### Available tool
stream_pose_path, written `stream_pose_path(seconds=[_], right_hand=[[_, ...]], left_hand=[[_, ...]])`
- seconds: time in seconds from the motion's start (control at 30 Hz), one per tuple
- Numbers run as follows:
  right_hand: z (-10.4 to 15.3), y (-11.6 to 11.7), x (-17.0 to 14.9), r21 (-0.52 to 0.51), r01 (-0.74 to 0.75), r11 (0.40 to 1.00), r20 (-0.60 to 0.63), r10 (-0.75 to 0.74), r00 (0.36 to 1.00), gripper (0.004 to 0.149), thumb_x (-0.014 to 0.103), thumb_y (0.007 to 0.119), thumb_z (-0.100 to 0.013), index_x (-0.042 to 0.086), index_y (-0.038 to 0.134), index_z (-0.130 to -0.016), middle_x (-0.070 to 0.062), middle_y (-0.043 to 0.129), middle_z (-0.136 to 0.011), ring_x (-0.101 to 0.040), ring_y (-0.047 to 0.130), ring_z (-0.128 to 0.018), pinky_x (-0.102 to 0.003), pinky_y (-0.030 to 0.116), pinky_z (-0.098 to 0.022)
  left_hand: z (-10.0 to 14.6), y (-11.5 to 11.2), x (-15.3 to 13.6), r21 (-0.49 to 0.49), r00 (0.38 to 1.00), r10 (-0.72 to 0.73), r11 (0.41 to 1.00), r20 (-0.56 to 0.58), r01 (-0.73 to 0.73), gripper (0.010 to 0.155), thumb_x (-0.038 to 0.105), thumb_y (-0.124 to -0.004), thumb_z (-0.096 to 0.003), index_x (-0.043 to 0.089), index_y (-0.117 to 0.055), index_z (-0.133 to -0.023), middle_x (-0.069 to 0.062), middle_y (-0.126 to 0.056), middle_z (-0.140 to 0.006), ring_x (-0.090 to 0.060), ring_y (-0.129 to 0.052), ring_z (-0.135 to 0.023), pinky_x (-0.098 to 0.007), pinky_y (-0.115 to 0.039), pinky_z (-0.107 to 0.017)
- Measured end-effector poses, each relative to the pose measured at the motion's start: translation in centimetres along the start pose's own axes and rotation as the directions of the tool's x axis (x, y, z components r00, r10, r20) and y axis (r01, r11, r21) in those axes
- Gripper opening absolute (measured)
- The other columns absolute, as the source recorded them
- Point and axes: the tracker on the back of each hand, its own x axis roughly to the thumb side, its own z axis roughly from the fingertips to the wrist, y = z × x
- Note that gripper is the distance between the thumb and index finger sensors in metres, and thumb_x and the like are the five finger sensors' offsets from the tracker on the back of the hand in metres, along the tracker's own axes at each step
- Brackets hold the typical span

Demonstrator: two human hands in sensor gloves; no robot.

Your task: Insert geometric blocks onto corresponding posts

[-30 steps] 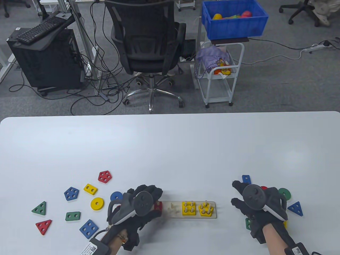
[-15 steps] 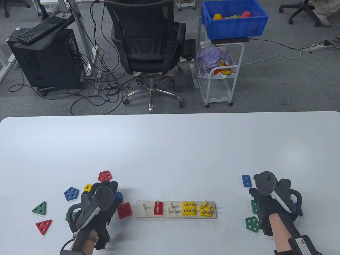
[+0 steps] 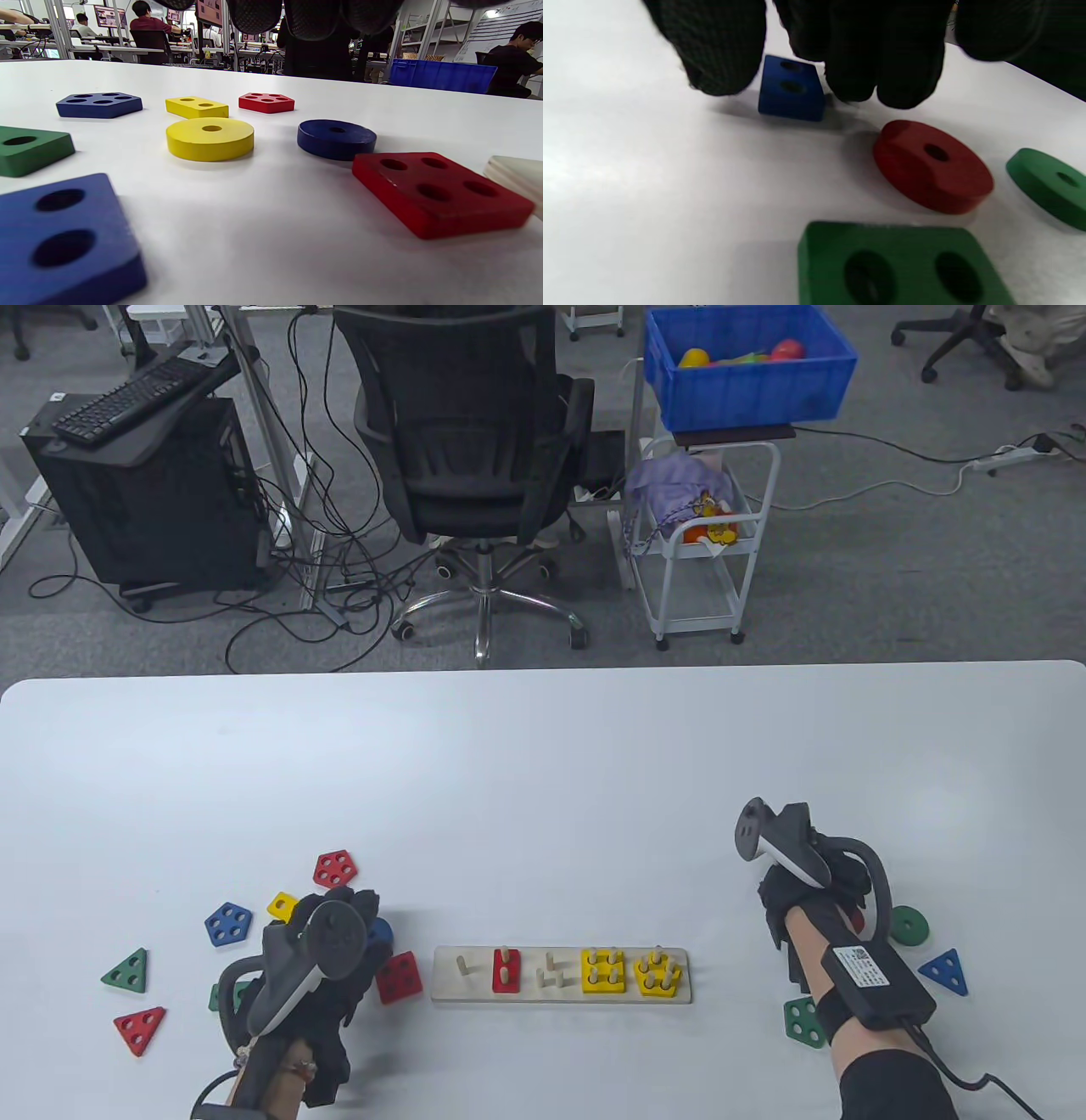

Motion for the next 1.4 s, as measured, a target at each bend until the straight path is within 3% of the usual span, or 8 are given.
stream_pose_path(seconds=[0.57, 0.73, 0.87, 0.93, 1.03, 1.13, 1.2, 1.4], right_hand=[[2.7, -1.6, 0.7, -0.165, 0.140, 0.976, 0.197, -0.107, 0.975, 0.062, 0.036, 0.091, -0.042, 0.013, 0.072, -0.096, -0.014, 0.087, -0.084, -0.038, 0.093, -0.067, -0.061, 0.075, -0.051], [7.1, -4.5, 2.2, -0.240, 0.339, 0.910, 0.427, -0.215, 0.878, 0.062, 0.036, 0.091, -0.042, 0.013, 0.072, -0.096, -0.014, 0.087, -0.084, -0.037, 0.093, -0.066, -0.061, 0.075, -0.050], [11.6, -6.1, 4.6, -0.245, 0.482, 0.841, 0.670, -0.212, 0.711, 0.062, 0.037, 0.090, -0.042, 0.015, 0.071, -0.096, -0.013, 0.086, -0.084, -0.037, 0.093, -0.066, -0.060, 0.076, -0.051], [13.0, -6.3, 5.6, -0.220, 0.541, 0.812, 0.749, -0.214, 0.627, 0.062, 0.037, 0.090, -0.042, 0.015, 0.070, -0.096, -0.012, 0.086, -0.085, -0.036, 0.094, -0.067, -0.059, 0.076, -0.050], [15.4, -6.6, 7.5, -0.137, 0.648, 0.749, 0.863, -0.230, 0.449, 0.062, 0.037, 0.089, -0.042, 0.016, 0.069, -0.096, -0.011, 0.085, -0.085, -0.035, 0.093, -0.068, -0.059, 0.077, -0.051], [17.0, -6.9, 9.2, -0.054, 0.687, 0.725, 0.922, -0.228, 0.313, 0.061, 0.037, 0.089, -0.042, 0.018, 0.069, -0.097, -0.010, 0.084, -0.086, -0.035, 0.093, -0.069, -0.058, 0.076, -0.052], [17.9, -6.9, 10.2, -0.024, 0.692, 0.722, 0.943, -0.213, 0.255, 0.062, 0.038, 0.090, -0.042, 0.018, 0.068, -0.097, -0.009, 0.085, -0.086, -0.034, 0.093, -0.070, -0.058, 0.076, -0.052], [19.7, -6.0, 12.7, 0.042, 0.683, 0.729, 0.977, -0.173, 0.125, 0.063, 0.038, 0.090, -0.041, 0.018, 0.068, -0.097, -0.008, 0.085, -0.087, -0.032, 0.093, -0.071, -0.059, 0.076, -0.054]], left_hand=[[0.1, -0.1, 0.3, -0.039, 0.998, 0.052, 0.998, 0.029, -0.051, 0.067, 0.065, -0.065, -0.0407, 0.048, -0.055, -0.105, 0.015, -0.055, -0.120, -0.021, -0.056, -0.116, -0.057, -0.048, -0.082], [0.2, -0.4, 0.8, -0.115, 0.978, 0.199, 0.975, 0.061, -0.191, 0.067, 0.065, -0.064, -0.0410, 0.047, -0.056, -0.105, 0.014, -0.057, -0.120, -0.021, -0.059, -0.115, -0.056, -0.051, -0.081], [0.6, -0.1, 1.6, -0.153, 0.929, 0.352, 0.930, 0.117, -0.333, 0.067, 0.065, -0.064, -0.0413, 0.046, -0.056, -0.105, 0.014, -0.059, -0.119, -0.021, -0.063, -0.113, -0.053, -0.055, -0.080], [0.8, 0.0, 2.0, -0.232, 0.841, 0.523, 0.842, 0.137, -0.486, 0.067, 0.065, -0.063, -0.0422, 0.045, -0.054, -0.105, 0.013, -0.062, -0.118, -0.021, -0.067, -0.110, -0.051, -0.058, -0.079], [1.1, -0.5, 2.9, -0.419, 0.568, 0.818, 0.550, 0.095, -0.722, 0.066, 0.063, -0.063, -0.0440, 0.042, -0.054, -0.106, 0.010, -0.065, -0.116, -0.022, -0.074, -0.106, -0.050, -0.061, -0.078], [1.5, -1.3, 4.3, -0.559, 0.339, 0.941, 0.278, -0.006, -0.781, 0.066, 0.062, -0.063, -0.0455, 0.039, -0.054, -0.107, 0.007, -0.068, -0.114, -0.021, -0.079, -0.101, -0.048, -0.063, -0.076], [2.0, -2.1, 5.4, -0.611, 0.279, 0.956, 0.170, -0.087, -0.773, 0.068, 0.063, -0.063, -0.0459, 0.037, -0.052, -0.108, 0.006, -0.068, -0.113, -0.021, -0.081, -0.099, -0.047, -0.065, -0.075], [3.3, -3.7, 8.7, -0.735, 0.237, 0.957, 0.040, -0.167, -0.677, 0.076, 0.070, -0.058, -0.0453, 0.033, -0.044, -0.110, 0.005, -0.064, -0.115, -0.020, -0.081, -0.100, -0.045, -0.066, -0.075]])
